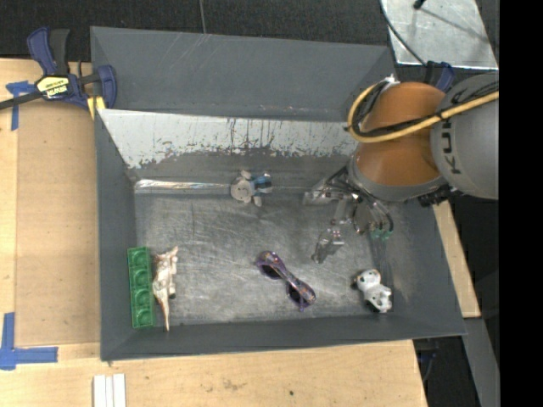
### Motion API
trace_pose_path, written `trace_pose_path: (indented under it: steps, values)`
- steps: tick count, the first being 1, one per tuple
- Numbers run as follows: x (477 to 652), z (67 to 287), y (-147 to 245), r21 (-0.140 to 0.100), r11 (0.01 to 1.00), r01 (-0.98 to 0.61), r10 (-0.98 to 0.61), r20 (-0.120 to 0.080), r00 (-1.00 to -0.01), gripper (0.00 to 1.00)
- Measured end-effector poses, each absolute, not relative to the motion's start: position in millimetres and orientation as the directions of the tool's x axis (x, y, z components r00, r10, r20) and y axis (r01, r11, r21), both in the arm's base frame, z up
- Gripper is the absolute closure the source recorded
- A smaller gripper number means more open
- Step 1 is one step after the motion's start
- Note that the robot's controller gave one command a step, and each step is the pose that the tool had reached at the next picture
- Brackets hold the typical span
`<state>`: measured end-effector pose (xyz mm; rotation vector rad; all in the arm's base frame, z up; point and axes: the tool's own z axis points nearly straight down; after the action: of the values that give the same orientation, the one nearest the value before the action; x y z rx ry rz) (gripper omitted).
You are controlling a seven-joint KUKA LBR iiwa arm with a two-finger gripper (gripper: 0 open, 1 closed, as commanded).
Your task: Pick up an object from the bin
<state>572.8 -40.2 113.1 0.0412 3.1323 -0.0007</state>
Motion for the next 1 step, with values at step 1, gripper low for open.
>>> trace_pose_path:
  steps: [1]
  values:
    - [562.5, 86.4, -42.3, 0.001, 1.000, 0.026, 0.026, 0.007, -1.000, 0.00]
